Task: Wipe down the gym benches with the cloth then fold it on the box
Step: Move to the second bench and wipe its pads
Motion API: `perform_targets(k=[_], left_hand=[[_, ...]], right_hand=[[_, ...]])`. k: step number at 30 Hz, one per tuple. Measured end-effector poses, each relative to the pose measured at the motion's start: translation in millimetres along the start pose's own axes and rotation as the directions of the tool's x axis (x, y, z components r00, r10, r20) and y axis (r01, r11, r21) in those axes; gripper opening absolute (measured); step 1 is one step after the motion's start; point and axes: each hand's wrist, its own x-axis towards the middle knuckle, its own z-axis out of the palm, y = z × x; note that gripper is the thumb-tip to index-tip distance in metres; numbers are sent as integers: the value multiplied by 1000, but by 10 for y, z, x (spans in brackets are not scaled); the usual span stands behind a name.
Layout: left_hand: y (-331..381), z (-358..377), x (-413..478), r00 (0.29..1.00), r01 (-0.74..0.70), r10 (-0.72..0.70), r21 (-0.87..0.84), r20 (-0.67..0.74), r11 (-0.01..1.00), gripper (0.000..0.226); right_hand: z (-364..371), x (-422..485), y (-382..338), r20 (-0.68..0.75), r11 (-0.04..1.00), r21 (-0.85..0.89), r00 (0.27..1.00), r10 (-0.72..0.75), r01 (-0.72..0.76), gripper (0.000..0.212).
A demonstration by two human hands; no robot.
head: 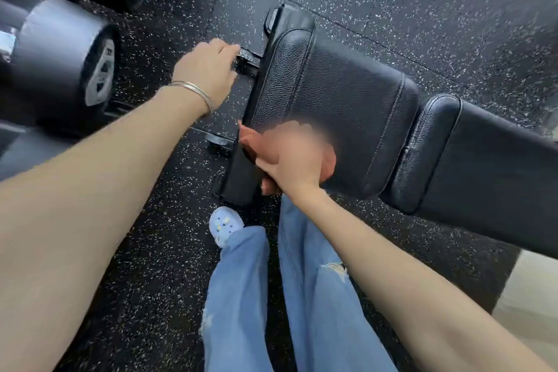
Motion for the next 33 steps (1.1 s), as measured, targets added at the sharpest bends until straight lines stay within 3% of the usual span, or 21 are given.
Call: perform_targets(k=[2, 5, 7, 9, 12, 14, 16, 21, 24, 26, 28, 30, 31, 33], left_hand=[[-45, -17, -27, 1000, 3, -3, 12, 8, 1000, 47], [-109, -45, -96, 1000, -3, 3, 28, -2, 1000, 48], [-120, -63, -114, 1000, -9, 10, 24, -6, 1000, 47], [-83, -84, -96, 1000, -20, 20, 18, 0, 1000, 47], [34, -86, -38, 999, -42, 42, -9, 11, 999, 47], [158, -43, -10, 997, -58, 60, -37, 38, 998, 48], [290, 30, -1, 995, -62, 67, -63, 80, 996, 53], [582, 215, -2, 991, 25, 2, -192, 136, 981, 79], [727, 264, 33, 992, 103, -79, -263, 98, 959, 89], [781, 270, 62, 991, 129, -111, -273, 80, 953, 92], [821, 261, 96, 990, 137, -123, -270, 71, 953, 95], [857, 240, 127, 989, 150, -139, -283, 60, 947, 96], [875, 223, 140, 987, 158, -147, -287, 57, 945, 97], [920, 190, 155, 985, 173, -164, -281, 54, 944, 97]], right_hand=[[-26, 336, -16, -24, 997, -31, 997, 68, -69, 35], [-50, 990, 9, -82, 947, -16, 944, 320, -322, 37], [-74, 1157, 16, -85, 929, -29, 927, 364, -368, 37], [-106, 993, 39, -71, 959, -27, 958, 278, -281, 36], [-93, 410, 153, -5, 1000, -19, 1000, -16, 16, 44], [-103, 85, 326, 51, 981, -23, 980, -191, 192, 46], [-148, -113, 601, 83, 966, -22, 963, -255, 258, 43], [-425, -162, 1294, 44, 999, -2, 998, 41, -41, 35], [-516, 210, 1403, 59, 999, -38, 998, -12, 15, 34], [-515, 637, 1407, -7, 992, -39, 993, 118, -118, 35], [-491, 1112, 1415, -103, 933, 6, 928, 358, -359, 36], [-470, 1408, 1408, -111, 858, 23, 852, 512, -513, 37], [-465, 1437, 1394, -108, 853, 11, 847, 520, -522, 37], [-487, 1249, 1372, -125, 916, 4, 908, 400, -402, 37]])
